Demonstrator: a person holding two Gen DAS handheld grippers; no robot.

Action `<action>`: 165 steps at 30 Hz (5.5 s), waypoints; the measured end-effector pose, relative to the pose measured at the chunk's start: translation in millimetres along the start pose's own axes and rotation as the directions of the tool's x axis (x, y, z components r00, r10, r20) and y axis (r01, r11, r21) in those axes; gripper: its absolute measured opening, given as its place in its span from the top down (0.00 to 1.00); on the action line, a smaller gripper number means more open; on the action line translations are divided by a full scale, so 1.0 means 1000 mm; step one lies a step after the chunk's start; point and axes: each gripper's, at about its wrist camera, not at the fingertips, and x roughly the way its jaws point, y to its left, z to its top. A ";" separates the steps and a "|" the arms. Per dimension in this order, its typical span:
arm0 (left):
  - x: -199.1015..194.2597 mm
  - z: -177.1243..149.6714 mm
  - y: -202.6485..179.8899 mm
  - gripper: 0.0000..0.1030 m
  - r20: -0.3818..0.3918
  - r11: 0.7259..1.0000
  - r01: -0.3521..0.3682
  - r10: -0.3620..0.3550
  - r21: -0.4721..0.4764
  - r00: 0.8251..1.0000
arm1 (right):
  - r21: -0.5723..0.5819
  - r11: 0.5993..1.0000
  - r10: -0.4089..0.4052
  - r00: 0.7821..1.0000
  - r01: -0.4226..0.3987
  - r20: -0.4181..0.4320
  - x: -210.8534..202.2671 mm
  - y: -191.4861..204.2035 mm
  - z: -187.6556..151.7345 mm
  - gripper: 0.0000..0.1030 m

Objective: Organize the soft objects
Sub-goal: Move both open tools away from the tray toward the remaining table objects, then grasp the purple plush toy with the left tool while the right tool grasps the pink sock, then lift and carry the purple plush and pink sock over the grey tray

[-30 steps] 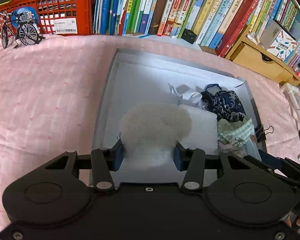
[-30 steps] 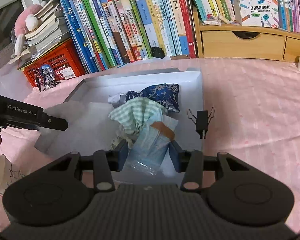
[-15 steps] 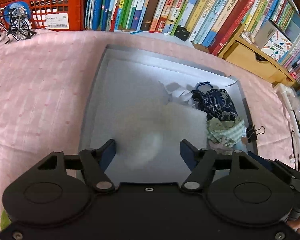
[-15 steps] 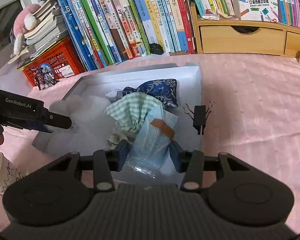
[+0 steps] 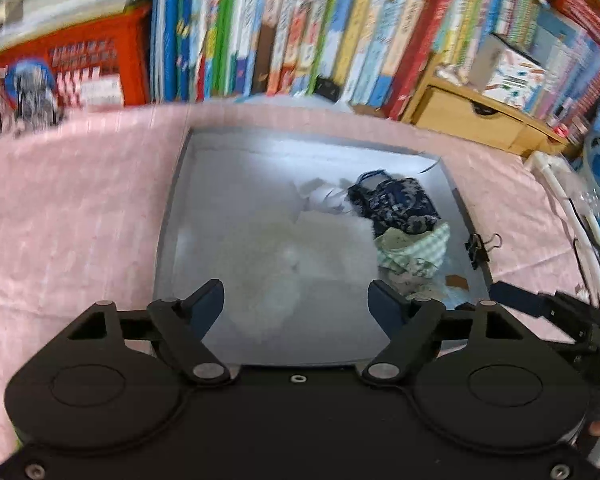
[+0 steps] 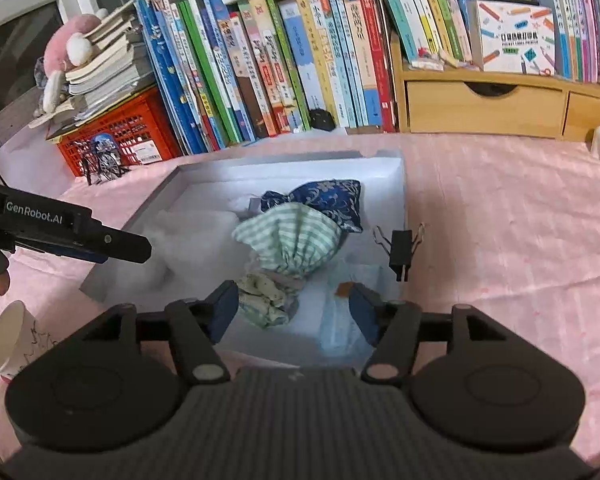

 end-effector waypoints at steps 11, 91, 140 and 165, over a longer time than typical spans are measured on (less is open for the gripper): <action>-0.043 -0.030 -0.029 0.19 0.143 0.993 -0.001 -0.016 0.119 0.990 | -0.061 0.998 -0.024 0.996 0.029 0.090 -0.042 0.010 -0.010 0.21; -0.017 -0.230 -0.018 0.68 0.418 0.985 -0.130 0.167 -0.115 0.893 | -0.027 0.974 -0.214 0.953 0.225 0.212 -0.072 -0.024 -0.111 0.15; -0.027 -0.254 -0.021 0.35 0.397 0.993 -0.113 0.094 0.025 0.913 | -0.050 0.965 -0.249 0.960 0.257 0.129 -0.036 -0.021 -0.108 0.24; -0.117 -0.250 -0.028 0.38 0.537 0.979 -0.117 0.010 0.165 0.843 | -0.084 0.961 -0.241 0.947 0.263 0.210 -0.066 -0.008 -0.091 0.45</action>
